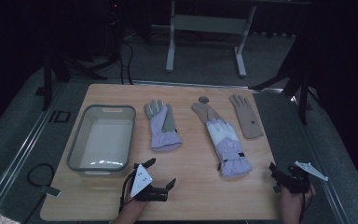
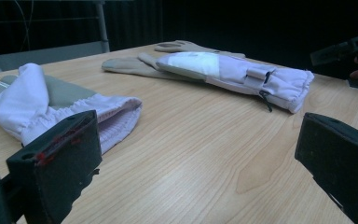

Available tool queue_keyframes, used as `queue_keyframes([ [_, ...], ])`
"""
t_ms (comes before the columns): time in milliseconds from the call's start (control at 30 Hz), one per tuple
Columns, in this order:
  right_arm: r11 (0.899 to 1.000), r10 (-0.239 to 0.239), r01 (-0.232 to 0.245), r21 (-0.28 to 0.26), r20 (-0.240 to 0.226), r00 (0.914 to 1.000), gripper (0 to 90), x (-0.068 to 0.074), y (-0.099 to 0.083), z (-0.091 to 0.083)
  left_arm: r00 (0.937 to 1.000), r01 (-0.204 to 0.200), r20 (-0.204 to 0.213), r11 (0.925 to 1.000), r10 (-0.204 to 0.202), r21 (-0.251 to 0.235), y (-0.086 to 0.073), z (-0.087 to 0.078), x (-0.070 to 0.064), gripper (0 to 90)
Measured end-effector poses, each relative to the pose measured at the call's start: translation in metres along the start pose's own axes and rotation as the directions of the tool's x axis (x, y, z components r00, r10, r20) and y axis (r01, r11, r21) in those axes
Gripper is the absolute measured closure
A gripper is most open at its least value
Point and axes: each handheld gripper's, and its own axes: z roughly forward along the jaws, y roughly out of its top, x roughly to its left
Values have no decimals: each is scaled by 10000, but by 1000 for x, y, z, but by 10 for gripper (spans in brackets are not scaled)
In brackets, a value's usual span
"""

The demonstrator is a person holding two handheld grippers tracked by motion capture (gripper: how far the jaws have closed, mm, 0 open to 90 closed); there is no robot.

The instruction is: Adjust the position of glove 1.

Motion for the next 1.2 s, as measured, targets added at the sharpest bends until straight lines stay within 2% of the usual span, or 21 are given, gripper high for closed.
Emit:
queue_keyframes([
  [100, 9999, 127, -127, 100, -65, 9999, 182, -1, 0, 1, 10000, 37, 18, 10000, -37, -1, 0, 0, 0, 2],
  [133, 9997, 220, -217, 117, -270, 9994, 180, -2, 2, 0, 10000, 48, 16, 10000, -48, -2, 0, 0, 0, 2],
  [200, 9995, 252, -245, 194, -371, 9990, 181, -2, 4, 0, 9999, 97, 28, 10000, -97, 11, 0, 0, 1, 2],
  [233, 9999, 76, -69, 107, -607, 9981, 181, 0, 11, -3, 9999, 148, 38, 9999, -148, 6, 0, 0, 1, 2],
  [267, 9999, 76, -69, 107, -607, 9981, 181, 0, 11, -3, 9999, 148, 38, 9999, -148, 6, 0, 0, 1, 1],
  [300, 9997, -227, 234, 87, -754, 9969, 183, 5, 22, -6, 9998, 192, 42, 9998, -192, 10, 0, 0, 2, 2],
  [400, 9988, -462, 477, 117, -1079, 9931, 183, 15, 39, -8, 9998, 203, 49, 9998, -203, 11, 0, 0, 2, 1],
  [433, 9988, -462, 477, 117, -1079, 9931, 183, 15, 39, -8, 9998, 203, 49, 9998, -203, 11, 0, 0, 2, 1],
  [467, 9975, -680, 699, 136, -1107, 9915, 178, 24, 49, -8, 9998, 172, 63, 9998, -172, 26, 0, 0, 1, 2],
  [533, 9970, -747, 768, 139, -1158, 9905, 161, 29, 54, -8, 9999, 152, 60, 9999, -152, 28, 0, 0, 1, 2],
  [600, 9939, -1054, 1084, 192, -1181, 9874, 133, 43, 65, -5, 9999, 103, 92, 9999, -103, 35, 0, 0, 1, 2],
  [767, 9899, -1364, 1409, 173, -1608, 9775, 106, 70, 79, 2, 9997, 183, 139, 9998, -183, 31, 0, 0, 2, 2],
  [800, 9899, -1364, 1409, 173, -1608, 9775, 106, 70, 79, 2, 9997, 204, 134, 9998, -204, 32, 0, 0, 2, 2],
  [867, 9905, -1316, 1370, 141, -1962, 9717, 106, 84, 88, 4, 9997, 216, 146, 9998, -216, 28, 0, 0, 2, 2],
  [967, 9881, -1485, 1536, 58, -2209, 9639, 106, 100, 97, 6, 9997, 171, 164, 9998, -172, 31, 0, 0, 2, 2],
  [1000, 9881, -1485, 1536, 58, -2209, 9639, 106, 100, 97, 6, 9997, 158, 163, 9999, -158, 31, 0, 0, 2, 2],
  [1100, 9842, -1689, 1768, 88, -2524, 9528, 137, 120, 108, 11, 9996, 190, 189, 9998, -190, 1, 0, 0, 2, 1],
  [1133, 9842, -1689, 1768, 88, -2524, 9528, 137, 120, 108, 11, 9996, 190, 189, 9998, -190, 1, 0, 0, 2, 2],
  [1167, 9802, -1887, 1979, 76, -2683, 9447, 147, 129, 112, 15, 9997, 174, 194, 9998, -174, 10, 0, 0, 2, 2],
  [1200, 9802, -1887, 1979, 76, -2683, 9447, 147, 129, 112, 15, 9996, 188, 195, 9998, -188, 10, 0, 0, 2, 2],
])
